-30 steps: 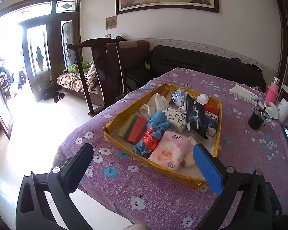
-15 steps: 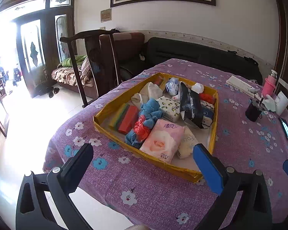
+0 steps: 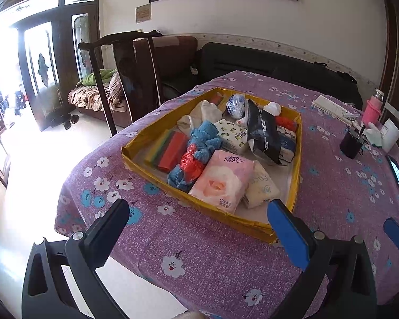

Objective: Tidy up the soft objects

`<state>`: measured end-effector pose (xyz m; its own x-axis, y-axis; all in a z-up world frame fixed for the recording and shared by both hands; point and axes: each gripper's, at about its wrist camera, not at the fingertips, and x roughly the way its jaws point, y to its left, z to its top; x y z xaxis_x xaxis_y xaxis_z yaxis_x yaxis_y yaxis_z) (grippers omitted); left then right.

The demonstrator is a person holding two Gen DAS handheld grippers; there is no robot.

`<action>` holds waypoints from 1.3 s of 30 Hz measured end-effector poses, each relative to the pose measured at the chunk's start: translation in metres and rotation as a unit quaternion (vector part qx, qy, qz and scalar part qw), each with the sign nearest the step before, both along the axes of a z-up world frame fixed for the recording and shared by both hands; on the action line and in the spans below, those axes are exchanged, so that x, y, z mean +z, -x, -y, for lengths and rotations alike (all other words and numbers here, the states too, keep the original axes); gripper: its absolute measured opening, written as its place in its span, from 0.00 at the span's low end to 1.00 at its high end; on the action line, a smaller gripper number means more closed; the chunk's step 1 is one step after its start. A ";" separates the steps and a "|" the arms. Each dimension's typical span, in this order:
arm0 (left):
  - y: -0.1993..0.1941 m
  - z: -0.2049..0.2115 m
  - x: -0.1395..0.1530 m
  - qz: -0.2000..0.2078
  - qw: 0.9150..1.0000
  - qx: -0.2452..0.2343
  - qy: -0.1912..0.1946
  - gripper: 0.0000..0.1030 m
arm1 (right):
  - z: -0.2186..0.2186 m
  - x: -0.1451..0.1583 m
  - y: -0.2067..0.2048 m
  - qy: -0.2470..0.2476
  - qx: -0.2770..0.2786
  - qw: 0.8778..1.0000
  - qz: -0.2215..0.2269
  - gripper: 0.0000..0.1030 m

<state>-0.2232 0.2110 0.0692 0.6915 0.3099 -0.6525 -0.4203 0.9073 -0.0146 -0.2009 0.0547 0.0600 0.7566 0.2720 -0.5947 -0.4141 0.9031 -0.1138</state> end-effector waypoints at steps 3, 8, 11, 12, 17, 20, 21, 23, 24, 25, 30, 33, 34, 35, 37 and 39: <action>0.002 0.001 0.001 0.001 1.000 -0.002 0.001 1.00 | -0.002 0.000 -0.005 0.012 -0.003 1.000 -0.006 1.00; 0.004 0.004 0.003 0.004 1.000 -0.006 0.002 1.00 | -0.003 0.002 -0.011 0.029 -0.015 0.999 -0.009 0.99; 0.005 0.004 0.004 0.005 1.000 -0.007 0.002 1.00 | -0.001 0.002 -0.014 0.023 -0.020 0.999 -0.015 1.00; 0.005 0.004 0.004 0.005 1.000 -0.007 0.002 1.00 | -0.001 0.002 -0.014 0.021 -0.022 0.999 -0.016 1.00; 0.006 0.002 0.006 0.007 1.000 -0.005 0.007 1.00 | -0.001 0.003 -0.014 0.015 -0.028 0.999 -0.019 1.00; 0.008 0.000 0.007 0.009 1.000 -0.003 0.011 1.00 | -0.003 0.005 -0.013 0.011 -0.028 0.999 -0.016 0.99; 0.009 -0.001 0.007 0.009 1.000 -0.003 0.013 1.00 | -0.004 0.006 -0.012 0.009 -0.029 0.999 -0.014 0.99; 0.010 -0.003 0.007 0.009 1.000 -0.001 0.017 1.00 | -0.005 0.007 -0.011 0.002 -0.031 0.999 -0.013 0.99; 0.010 -0.004 0.007 0.010 1.000 0.000 0.019 1.00 | -0.005 0.008 -0.010 -0.004 -0.035 0.999 -0.012 0.99; 0.010 -0.005 0.007 0.011 1.000 0.001 0.021 1.00 | -0.004 0.009 -0.009 -0.011 -0.040 0.999 -0.010 0.99; 0.013 -0.006 0.007 0.016 1.000 -0.002 0.027 1.00 | -0.006 0.008 -0.003 -0.017 -0.051 0.999 -0.002 0.99; 0.013 -0.007 0.004 0.015 0.999 -0.005 0.034 1.00 | -0.011 0.006 0.000 -0.007 -0.049 0.999 0.006 0.99; 0.013 -0.007 0.003 0.014 0.999 -0.005 0.035 1.00 | -0.012 0.005 0.000 -0.003 -0.047 0.999 0.006 0.99; 0.013 -0.008 0.002 0.013 0.999 -0.005 0.036 1.00 | -0.014 0.004 0.000 0.000 -0.045 0.999 0.005 1.00; 0.013 -0.010 0.001 0.012 0.999 -0.003 0.038 1.00 | -0.018 0.001 0.000 0.005 -0.040 0.999 0.001 0.99; 0.014 -0.013 0.000 0.012 0.999 0.000 0.039 1.00 | -0.021 0.000 0.000 0.010 -0.036 0.999 -0.001 1.00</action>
<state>-0.2369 0.2240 0.0696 0.7070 0.2584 -0.6583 -0.4193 0.9028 -0.0959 -0.2006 0.0760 0.0597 0.7732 0.2048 -0.6001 -0.3475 0.9285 -0.1308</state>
